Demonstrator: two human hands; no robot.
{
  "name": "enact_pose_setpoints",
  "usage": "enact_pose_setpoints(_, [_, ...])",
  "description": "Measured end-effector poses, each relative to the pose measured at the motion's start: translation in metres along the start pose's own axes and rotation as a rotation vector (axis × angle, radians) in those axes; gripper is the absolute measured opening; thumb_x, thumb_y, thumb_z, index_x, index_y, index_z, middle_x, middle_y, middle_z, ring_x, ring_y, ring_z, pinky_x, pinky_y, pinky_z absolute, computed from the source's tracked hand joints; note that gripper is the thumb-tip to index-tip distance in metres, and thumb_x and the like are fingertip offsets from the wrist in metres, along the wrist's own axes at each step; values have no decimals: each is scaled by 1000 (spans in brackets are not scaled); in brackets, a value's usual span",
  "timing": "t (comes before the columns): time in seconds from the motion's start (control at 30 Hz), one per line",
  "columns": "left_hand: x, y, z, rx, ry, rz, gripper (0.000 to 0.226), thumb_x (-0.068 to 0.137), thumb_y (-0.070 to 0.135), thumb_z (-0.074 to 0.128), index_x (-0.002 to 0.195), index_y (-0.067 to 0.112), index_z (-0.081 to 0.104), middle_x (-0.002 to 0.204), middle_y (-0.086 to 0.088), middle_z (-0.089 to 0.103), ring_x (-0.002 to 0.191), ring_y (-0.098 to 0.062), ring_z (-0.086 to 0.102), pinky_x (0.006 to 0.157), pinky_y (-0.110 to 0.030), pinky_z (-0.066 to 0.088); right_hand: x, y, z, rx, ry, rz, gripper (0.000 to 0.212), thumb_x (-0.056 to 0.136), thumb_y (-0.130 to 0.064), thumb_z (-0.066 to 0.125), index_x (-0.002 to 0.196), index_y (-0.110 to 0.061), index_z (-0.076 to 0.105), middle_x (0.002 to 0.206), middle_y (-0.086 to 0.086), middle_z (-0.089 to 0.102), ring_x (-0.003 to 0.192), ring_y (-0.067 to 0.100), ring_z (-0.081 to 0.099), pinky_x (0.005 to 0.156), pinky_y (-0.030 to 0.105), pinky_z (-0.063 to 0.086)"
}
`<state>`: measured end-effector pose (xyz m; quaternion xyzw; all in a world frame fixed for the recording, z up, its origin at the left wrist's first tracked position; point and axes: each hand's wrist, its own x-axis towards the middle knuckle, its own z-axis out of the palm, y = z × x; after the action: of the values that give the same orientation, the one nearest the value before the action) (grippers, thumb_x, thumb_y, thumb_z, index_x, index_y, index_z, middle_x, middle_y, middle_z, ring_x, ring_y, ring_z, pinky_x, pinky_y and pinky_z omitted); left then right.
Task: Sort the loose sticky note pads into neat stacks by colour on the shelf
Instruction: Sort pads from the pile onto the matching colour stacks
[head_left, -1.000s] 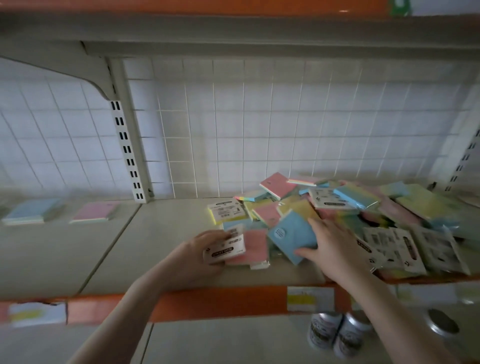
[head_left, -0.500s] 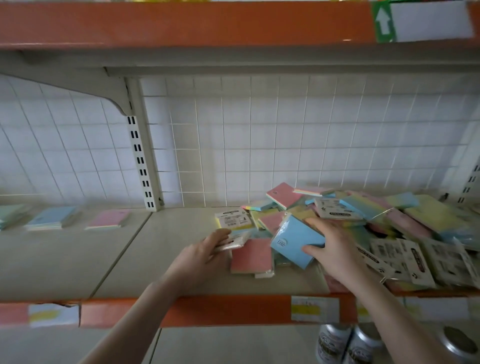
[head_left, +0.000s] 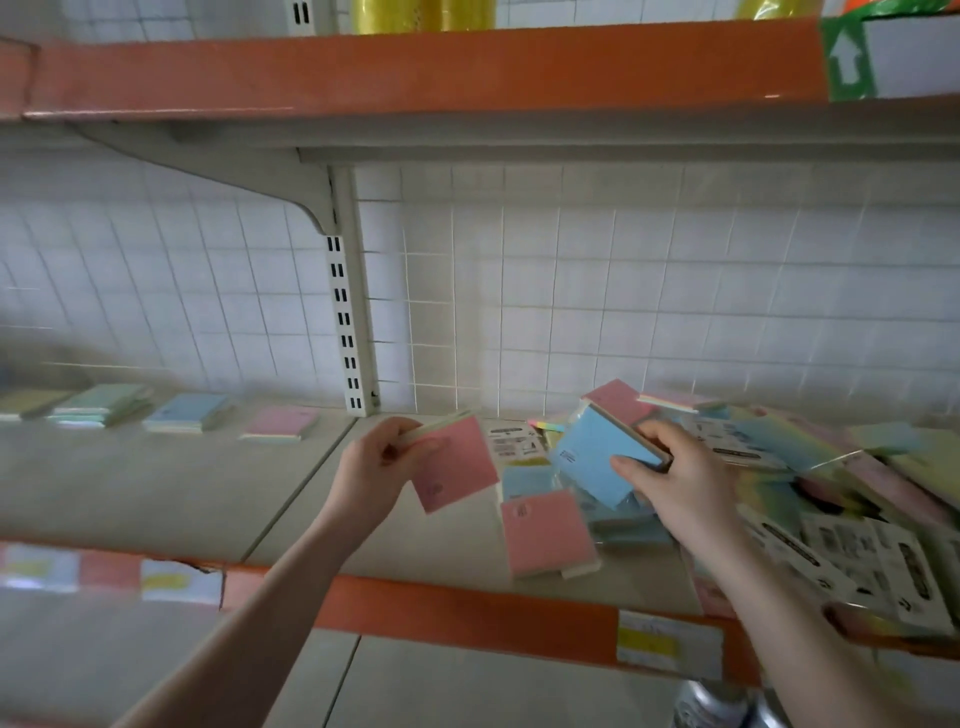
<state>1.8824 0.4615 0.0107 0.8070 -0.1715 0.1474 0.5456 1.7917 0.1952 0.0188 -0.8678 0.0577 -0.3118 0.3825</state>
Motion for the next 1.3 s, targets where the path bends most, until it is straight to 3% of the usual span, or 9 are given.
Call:
enact_pose_setpoints(0.17, [2,-5,-47,-152,160,-78,14,72,31,72,74,23,62,53,13,52,53,0,44,55,-21,38,9,-35,35,139,-59,17,11,80,-13,71,87,-13,62,74,-1,61,68,19,59,57,29,41])
enact_pose_setpoints(0.37, [2,-36,-119,-272,305,-144,14,84,9,69,78,21,65,58,11,63,55,0,55,62,-28,47,11,-83,102,194,-88,43,12,78,-11,73,81,-15,62,68,0,61,67,25,60,63,33,46])
enact_pose_setpoints(0.53, [9,-84,-196,-275,337,-175,13,85,12,67,78,23,65,64,7,63,56,-2,55,67,-32,48,11,-130,177,221,-85,51,11,77,-10,73,83,-11,64,64,3,59,59,25,56,59,35,46])
enact_pose_setpoints(0.63, [21,-112,-241,-283,330,-213,11,86,12,66,78,20,64,67,2,62,63,-12,56,70,-35,48,10,-154,220,267,-85,83,9,79,-10,72,83,-7,64,64,4,59,55,18,53,50,23,44])
enact_pose_setpoints(0.8, [56,-150,-295,-236,284,-234,10,86,17,67,79,19,61,68,2,58,62,-13,52,62,-31,46,9,-183,273,319,-58,139,9,83,-9,68,79,-7,61,65,6,56,57,18,52,50,23,43])
enact_pose_setpoints(0.93, [81,-160,-296,-193,224,-241,9,86,19,67,90,12,63,71,2,60,60,-12,54,56,-26,46,10,-185,288,335,-46,196,13,83,-12,69,74,-16,61,75,17,62,69,26,57,63,32,42])
enact_pose_setpoints(1.03, [103,-166,-279,-169,170,-249,14,85,22,68,93,11,64,74,3,61,64,-14,57,61,-30,49,19,-180,288,323,-49,253,18,81,-17,71,80,-2,61,79,27,60,70,24,56,65,35,42])
enact_pose_setpoints(1.17, [131,-173,-247,-119,122,-286,15,85,25,69,93,14,64,83,0,63,77,-22,61,72,-37,52,39,-166,283,296,-56,276,33,81,-18,71,80,9,53,69,14,47,66,20,46,63,32,33])
enact_pose_setpoints(1.3, [156,-175,-215,-61,56,-318,21,87,29,66,100,13,64,89,-2,62,82,-22,59,70,-31,47,53,-151,279,280,-44,287,31,85,-15,65,78,10,49,69,13,48,65,20,46,60,30,30])
